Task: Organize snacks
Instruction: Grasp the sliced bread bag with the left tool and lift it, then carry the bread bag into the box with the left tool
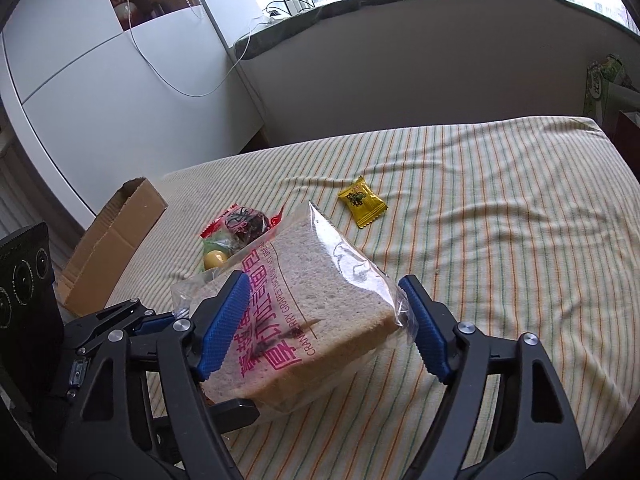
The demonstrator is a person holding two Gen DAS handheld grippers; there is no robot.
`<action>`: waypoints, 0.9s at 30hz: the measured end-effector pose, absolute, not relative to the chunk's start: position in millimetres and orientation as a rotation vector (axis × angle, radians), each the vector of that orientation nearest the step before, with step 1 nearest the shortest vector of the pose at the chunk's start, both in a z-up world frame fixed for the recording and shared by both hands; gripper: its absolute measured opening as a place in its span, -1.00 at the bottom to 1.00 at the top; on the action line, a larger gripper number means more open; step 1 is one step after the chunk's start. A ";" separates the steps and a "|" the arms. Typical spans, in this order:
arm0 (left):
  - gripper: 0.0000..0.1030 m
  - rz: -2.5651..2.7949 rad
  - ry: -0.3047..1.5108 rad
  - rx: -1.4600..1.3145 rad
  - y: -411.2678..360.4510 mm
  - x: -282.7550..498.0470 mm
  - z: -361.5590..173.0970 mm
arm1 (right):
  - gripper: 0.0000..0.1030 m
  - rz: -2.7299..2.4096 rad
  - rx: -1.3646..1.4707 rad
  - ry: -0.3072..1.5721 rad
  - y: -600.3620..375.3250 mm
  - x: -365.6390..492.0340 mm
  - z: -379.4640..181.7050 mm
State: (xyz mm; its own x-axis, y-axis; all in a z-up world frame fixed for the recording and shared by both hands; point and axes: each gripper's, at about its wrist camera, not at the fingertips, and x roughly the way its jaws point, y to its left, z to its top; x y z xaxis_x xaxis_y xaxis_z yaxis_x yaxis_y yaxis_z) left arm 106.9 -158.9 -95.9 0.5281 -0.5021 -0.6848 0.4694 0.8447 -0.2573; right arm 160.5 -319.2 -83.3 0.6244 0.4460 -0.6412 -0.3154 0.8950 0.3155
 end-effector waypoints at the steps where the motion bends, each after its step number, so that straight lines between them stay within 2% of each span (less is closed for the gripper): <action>1: 0.50 -0.582 0.819 -0.037 -158.9 103.9 -90.8 | 0.54 0.438 0.173 0.767 -318.4 156.8 -74.7; 12: 0.50 -0.587 0.623 -0.013 -138.7 58.0 -12.8 | 0.54 0.447 0.085 0.605 -296.4 103.8 14.9; 18: 0.50 -0.574 0.566 -0.021 -119.4 33.1 4.7 | 0.54 0.462 0.046 0.584 -272.9 85.6 31.1; 27: 0.50 -0.491 0.538 -0.092 -61.4 17.9 -1.3 | 0.54 0.583 -0.040 0.597 -171.9 87.7 28.7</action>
